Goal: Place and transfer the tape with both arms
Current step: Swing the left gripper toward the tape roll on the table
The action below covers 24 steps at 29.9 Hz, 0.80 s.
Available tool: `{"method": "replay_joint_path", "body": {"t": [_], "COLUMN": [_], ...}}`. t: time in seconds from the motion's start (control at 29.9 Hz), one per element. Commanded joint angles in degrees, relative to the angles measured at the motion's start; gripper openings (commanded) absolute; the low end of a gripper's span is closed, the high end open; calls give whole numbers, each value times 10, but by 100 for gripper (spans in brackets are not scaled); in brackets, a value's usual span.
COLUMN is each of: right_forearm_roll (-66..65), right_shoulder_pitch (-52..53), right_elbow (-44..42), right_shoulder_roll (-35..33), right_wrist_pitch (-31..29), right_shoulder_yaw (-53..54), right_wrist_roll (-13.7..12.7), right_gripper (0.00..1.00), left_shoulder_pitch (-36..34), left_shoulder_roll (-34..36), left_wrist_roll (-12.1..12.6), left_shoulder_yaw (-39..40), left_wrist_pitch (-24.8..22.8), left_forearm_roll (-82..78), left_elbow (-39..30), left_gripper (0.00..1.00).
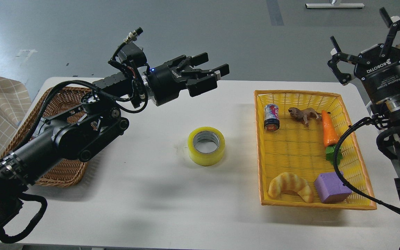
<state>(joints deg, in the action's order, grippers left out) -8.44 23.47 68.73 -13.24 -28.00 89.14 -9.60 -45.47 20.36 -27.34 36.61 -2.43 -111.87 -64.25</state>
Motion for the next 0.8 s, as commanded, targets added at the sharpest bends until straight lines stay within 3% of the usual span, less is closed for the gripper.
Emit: {"method": "replay_joint_path", "body": {"t": [0.0,0.1,0.27,0.64,0.77], "right_forearm_roll": [0,0,0,1,0], "right_shoulder_pitch": [-11,-15,-28,-44,-44], "right_elbow": [-5,-8,-11,-7,-7], "right_shoulder_roll": [-1,-1,-1,1,2], "right_wrist_pitch": [0,0,0,0,0], "right_shoulder_yaw": [0,1,2,6,7], "right_wrist_roll": [1,4,5,9,9], "right_gripper": [100,100,100,100,100], "left_shoulder_pitch": [-1,0,-5,4,0], "left_shoulder_roll": [18,28,38,16,16], "left_wrist_roll": [23,43,46,69,109], "left_shoulder_yaw": [-45,-59,-102,-107,-130], "left_wrist_pitch": [1,1,1,-2,-3], "left_forearm_roll": [-54,-82,-85,-78,-78], "left_elbow": [4,7,11,29,40], "left_gripper": [98,98,98,98,98]}}
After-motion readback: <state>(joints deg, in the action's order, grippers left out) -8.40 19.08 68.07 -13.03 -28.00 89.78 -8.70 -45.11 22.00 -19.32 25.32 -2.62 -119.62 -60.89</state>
